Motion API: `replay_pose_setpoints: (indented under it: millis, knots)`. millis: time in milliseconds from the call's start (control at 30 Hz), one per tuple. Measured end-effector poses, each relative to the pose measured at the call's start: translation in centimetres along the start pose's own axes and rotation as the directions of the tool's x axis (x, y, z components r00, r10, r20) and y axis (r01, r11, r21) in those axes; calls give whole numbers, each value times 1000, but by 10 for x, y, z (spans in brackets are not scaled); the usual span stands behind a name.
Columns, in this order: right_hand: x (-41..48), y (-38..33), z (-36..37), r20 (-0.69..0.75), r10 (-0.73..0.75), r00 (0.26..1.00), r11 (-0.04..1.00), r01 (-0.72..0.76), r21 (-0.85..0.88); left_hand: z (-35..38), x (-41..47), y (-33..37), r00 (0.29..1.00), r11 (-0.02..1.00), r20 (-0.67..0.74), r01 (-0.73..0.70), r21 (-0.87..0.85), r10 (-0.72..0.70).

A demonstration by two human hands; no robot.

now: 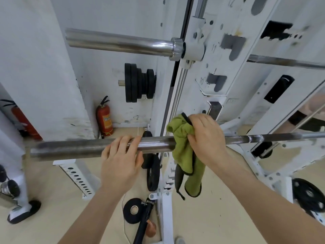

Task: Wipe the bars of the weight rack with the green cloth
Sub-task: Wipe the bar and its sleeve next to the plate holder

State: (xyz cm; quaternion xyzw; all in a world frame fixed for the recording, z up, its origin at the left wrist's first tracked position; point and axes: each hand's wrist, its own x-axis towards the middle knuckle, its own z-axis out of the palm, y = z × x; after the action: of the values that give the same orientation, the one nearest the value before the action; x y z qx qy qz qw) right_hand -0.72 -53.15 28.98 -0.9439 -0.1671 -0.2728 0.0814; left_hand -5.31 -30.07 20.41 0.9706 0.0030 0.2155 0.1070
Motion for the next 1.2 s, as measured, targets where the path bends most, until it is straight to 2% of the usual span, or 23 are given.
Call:
replay_pose_setpoints:
  millis: [33,133,200,267,333,400,467,600,733,833,900,1000,1067,1133,1200]
  knots:
    - [8,1,3,-7,28,1000,999,-28,19,0,2,0,1000,1000,8,16,4,-16]
    - [5,0,19,184,38,982,999,-31,-42,-2,14,3,999,998,38,37,43,-39]
    - [-11,2,24,239,38,970,999,-29,-45,-2,19,5,998,997,32,52,61,-54]
    - [-22,5,11,242,51,969,998,-44,-34,0,17,7,998,996,23,58,62,-59]
    - [-20,6,-8,244,149,958,987,-159,21,1,14,9,999,997,13,51,52,-52]
    - [-7,5,-12,177,229,957,965,-247,84,0,14,9,999,998,25,43,54,-44]
    - [6,0,0,141,199,970,973,-213,89,0,15,10,998,998,47,39,51,-42]
    - [7,-38,39,281,131,951,990,-138,7,1,16,8,998,999,48,27,43,-29]
    - [12,-97,56,273,26,962,976,-83,200,3,15,5,999,1000,45,8,30,-10]
    - [7,-68,43,325,-36,945,991,-7,131,2,15,-2,998,999,50,-29,44,27]
    - [5,-41,25,349,-14,937,999,3,32,2,15,-5,998,998,58,-37,53,34]
    - [2,-30,1,312,49,949,999,-51,0,2,10,-4,998,999,53,-34,35,32]
    - [-9,-25,-15,275,177,945,979,-198,53,3,10,-3,997,999,69,-25,35,23]
    - [-17,-12,-32,146,275,950,944,-296,147,2,15,-2,997,999,84,-2,50,-2]
    - [-10,2,-36,-43,319,947,929,-303,213,1,20,0,994,998,108,2,59,-8]
